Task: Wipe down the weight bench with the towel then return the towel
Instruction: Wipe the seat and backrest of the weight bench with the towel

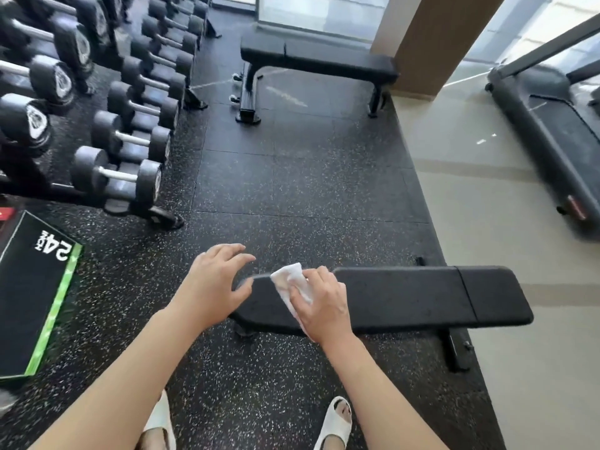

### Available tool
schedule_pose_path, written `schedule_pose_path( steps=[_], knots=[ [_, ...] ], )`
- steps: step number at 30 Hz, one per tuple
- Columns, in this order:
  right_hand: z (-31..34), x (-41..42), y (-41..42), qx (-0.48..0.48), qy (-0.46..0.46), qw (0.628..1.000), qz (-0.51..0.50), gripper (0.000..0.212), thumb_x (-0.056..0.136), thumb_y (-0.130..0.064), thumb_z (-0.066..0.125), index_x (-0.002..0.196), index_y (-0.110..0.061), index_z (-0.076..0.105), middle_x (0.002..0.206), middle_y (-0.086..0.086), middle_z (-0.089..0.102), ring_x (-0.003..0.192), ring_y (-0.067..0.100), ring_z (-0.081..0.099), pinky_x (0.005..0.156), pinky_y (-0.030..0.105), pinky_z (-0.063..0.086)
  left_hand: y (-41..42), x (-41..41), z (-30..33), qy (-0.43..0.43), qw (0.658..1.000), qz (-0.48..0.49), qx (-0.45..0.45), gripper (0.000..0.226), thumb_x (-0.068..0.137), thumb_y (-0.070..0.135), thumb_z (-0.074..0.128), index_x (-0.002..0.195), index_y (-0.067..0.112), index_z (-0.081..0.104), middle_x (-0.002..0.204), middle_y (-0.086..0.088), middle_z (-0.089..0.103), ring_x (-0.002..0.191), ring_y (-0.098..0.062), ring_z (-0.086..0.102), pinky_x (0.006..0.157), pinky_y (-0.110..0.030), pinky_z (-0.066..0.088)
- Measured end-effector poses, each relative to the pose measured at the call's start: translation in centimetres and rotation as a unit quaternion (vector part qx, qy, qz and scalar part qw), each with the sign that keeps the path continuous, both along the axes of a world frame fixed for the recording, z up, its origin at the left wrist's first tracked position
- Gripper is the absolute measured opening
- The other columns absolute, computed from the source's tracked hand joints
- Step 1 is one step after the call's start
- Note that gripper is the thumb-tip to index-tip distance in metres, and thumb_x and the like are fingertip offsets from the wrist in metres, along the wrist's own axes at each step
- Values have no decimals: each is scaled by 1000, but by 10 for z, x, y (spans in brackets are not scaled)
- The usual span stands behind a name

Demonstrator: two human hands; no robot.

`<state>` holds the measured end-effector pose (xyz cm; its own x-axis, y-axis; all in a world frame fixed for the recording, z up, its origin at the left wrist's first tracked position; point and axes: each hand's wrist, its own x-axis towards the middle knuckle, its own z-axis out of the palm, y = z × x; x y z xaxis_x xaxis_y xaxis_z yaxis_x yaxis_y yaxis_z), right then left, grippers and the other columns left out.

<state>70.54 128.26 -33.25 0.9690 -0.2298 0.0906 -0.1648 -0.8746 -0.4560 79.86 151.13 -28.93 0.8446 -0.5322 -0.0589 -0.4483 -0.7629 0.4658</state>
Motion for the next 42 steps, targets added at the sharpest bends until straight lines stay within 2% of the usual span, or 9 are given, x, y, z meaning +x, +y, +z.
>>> schedule_pose_path(
  steps=[4, 8, 12, 19, 26, 31, 34, 38, 42],
  knots=[
    [-47, 20, 16, 6, 10, 1000, 14, 20, 96, -44, 59, 100, -24, 61, 97, -7, 55, 87, 18, 53, 74, 41, 42, 18, 18, -46, -2, 1000, 1, 6, 54, 92, 45, 57, 142, 24, 60, 146, 0, 57, 139, -24, 48, 114, -53, 42],
    [-105, 39, 35, 8, 31, 999, 36, 19, 100, -45, 56, 107, -27, 59, 100, -7, 54, 89, 18, 52, 75, 43, 45, 32, 36, -107, 5, 1000, -10, 17, 61, 92, 32, 70, 149, 22, 52, 148, -1, 55, 140, -24, 48, 115, -51, 42],
    [-159, 52, 47, 13, 53, 998, 42, 25, 101, -48, 50, 113, -28, 60, 101, -8, 53, 89, 18, 53, 79, 44, 46, 42, 51, -164, 20, 999, -5, 25, 62, 92, 29, 70, 150, 21, 50, 148, 0, 55, 140, -22, 47, 115, -51, 43],
    [-244, 56, 49, 24, 77, 995, 61, 26, 99, -48, 52, 110, -28, 64, 97, -10, 48, 88, 17, 50, 78, 41, 44, 52, 50, -257, 68, 997, 23, 21, 59, 94, 28, 67, 150, 19, 50, 148, 0, 54, 141, -22, 46, 118, -49, 40],
    [-310, 65, 52, 14, 32, 996, 88, 22, 94, -40, 61, 105, -21, 67, 93, -6, 51, 82, 20, 48, 71, 40, 40, 53, 40, -333, 107, 994, 35, 10, 57, 94, 26, 68, 148, 21, 51, 148, 4, 54, 140, -18, 46, 120, -44, 38],
    [-357, 130, 52, -27, -28, 994, 102, 23, 91, -38, 68, 100, -17, 68, 92, 0, 53, 81, 22, 49, 69, 37, 36, 50, 34, -381, 117, 991, 62, -8, 58, 94, 27, 67, 148, 18, 52, 149, 4, 53, 141, -18, 45, 120, -46, 38],
    [-393, 166, 59, -31, -28, 995, 93, 23, 90, -39, 68, 98, -17, 70, 95, 2, 56, 81, 25, 52, 70, 37, 37, 53, 29, -405, 124, 989, 77, -14, 59, 95, 27, 67, 151, 17, 49, 151, 3, 51, 142, -17, 44, 120, -44, 38],
    [-431, 158, 84, -64, -31, 992, 102, 21, 89, -40, 69, 90, -19, 70, 94, 2, 58, 82, 27, 53, 74, 36, 28, 60, 18, -423, 139, 984, 102, -31, 65, 96, 25, 68, 155, 16, 42, 152, 4, 50, 142, -13, 44, 121, -35, 35],
    [-437, 106, 104, -56, -48, 984, 163, 29, 95, -41, 68, 108, -16, 72, 100, 3, 62, 82, 25, 51, 74, 37, 32, 63, 5, -428, 160, 979, 117, -39, 70, 95, 22, 69, 157, 17, 37, 149, 5, 51, 138, -11, 46, 119, -19, 27]
  ],
)
